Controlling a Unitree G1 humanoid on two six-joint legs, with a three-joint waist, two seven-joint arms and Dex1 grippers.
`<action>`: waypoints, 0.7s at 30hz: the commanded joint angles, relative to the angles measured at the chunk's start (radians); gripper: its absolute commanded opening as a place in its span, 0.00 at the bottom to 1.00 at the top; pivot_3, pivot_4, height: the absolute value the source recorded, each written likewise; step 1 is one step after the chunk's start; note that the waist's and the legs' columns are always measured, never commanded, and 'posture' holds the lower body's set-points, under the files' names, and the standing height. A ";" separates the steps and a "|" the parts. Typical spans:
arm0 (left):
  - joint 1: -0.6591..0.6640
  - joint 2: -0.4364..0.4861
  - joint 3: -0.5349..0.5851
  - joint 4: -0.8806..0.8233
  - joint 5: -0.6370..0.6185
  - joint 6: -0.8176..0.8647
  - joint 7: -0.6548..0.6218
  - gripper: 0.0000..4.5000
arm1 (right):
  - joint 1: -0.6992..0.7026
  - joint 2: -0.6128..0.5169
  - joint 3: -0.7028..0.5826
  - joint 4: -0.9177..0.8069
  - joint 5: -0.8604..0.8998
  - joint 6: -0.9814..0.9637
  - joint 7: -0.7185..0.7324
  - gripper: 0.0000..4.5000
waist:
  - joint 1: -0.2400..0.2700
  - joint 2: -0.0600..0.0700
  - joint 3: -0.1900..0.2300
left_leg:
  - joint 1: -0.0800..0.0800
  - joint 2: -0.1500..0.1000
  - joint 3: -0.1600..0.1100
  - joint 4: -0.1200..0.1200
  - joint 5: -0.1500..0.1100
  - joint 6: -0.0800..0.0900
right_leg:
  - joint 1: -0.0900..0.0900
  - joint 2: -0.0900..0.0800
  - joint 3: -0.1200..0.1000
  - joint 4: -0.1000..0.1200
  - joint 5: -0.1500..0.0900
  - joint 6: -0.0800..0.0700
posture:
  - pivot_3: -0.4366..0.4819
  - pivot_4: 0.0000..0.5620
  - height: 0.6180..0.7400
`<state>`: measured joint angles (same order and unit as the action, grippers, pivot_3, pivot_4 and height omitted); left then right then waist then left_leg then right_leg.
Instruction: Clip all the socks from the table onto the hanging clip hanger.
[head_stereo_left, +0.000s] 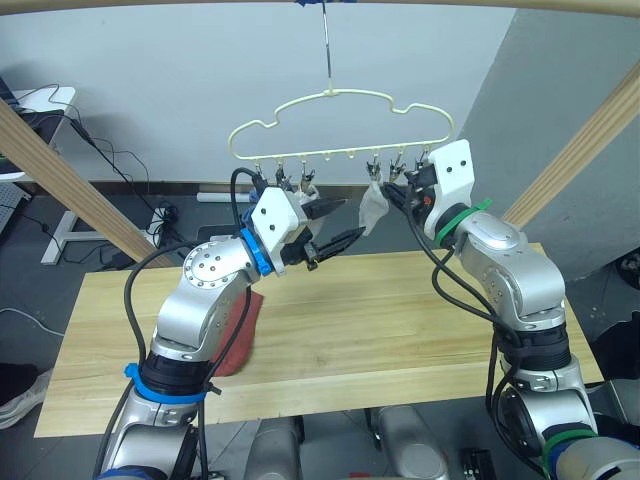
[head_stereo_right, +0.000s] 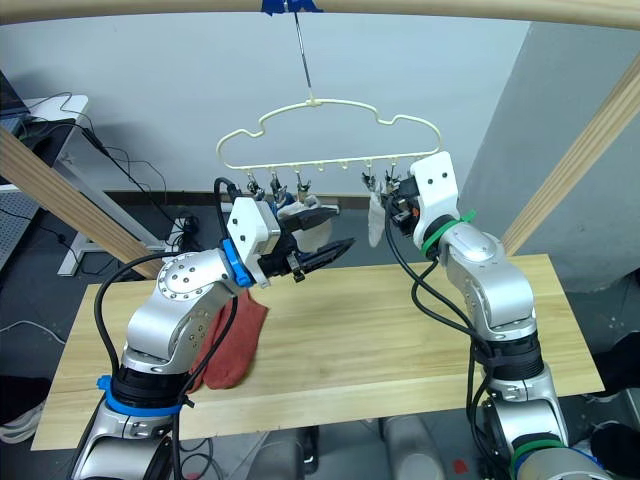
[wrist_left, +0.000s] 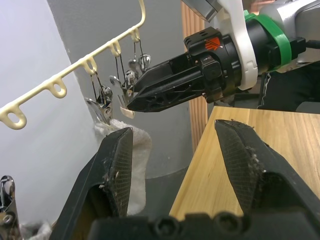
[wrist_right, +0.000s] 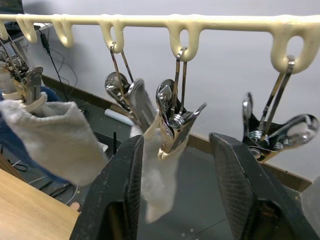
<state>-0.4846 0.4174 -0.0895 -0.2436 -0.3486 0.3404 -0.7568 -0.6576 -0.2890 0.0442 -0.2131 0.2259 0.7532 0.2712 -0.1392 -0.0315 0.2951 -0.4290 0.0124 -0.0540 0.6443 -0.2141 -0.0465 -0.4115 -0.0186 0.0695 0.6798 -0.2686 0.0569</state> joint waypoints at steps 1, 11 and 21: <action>-0.003 0.009 0.004 -0.025 0.004 -0.012 -0.004 0.64 | -0.023 -0.010 0.015 -0.009 -0.020 -0.047 0.022 0.48 | 0.000 0.000 0.000 | 0.000 0.000 0.000 0.000 0.000 0.000 | 0.000 0.000 0.000 0.000 0.000 0.000 | 0.28 0.44 1.00; 0.007 0.015 -0.003 -0.033 0.017 -0.021 -0.010 0.64 | -0.050 -0.042 0.079 0.064 -0.092 -0.171 0.098 0.48 | 0.000 0.000 0.000 | 0.000 0.000 0.000 0.000 0.000 0.000 | 0.000 0.000 0.000 0.000 0.000 0.000 | 0.29 0.44 1.00; 0.014 0.019 -0.007 -0.036 0.024 -0.027 -0.012 0.64 | -0.085 -0.014 0.073 0.128 -0.105 -0.217 0.120 0.48 | 0.000 0.000 0.000 | 0.000 0.000 0.000 0.000 0.000 0.000 | 0.000 0.000 0.000 0.001 0.000 0.000 | 0.29 0.43 1.00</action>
<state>-0.4741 0.4305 -0.0973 -0.2437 -0.3281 0.3357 -0.7667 -0.7262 -0.3121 0.1376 -0.0599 0.1112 0.5541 0.3914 -0.1396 -0.0315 0.2951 -0.4289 0.0125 -0.0544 0.6447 -0.2141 -0.0466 -0.4115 -0.0190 0.0692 0.6805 -0.2684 0.0567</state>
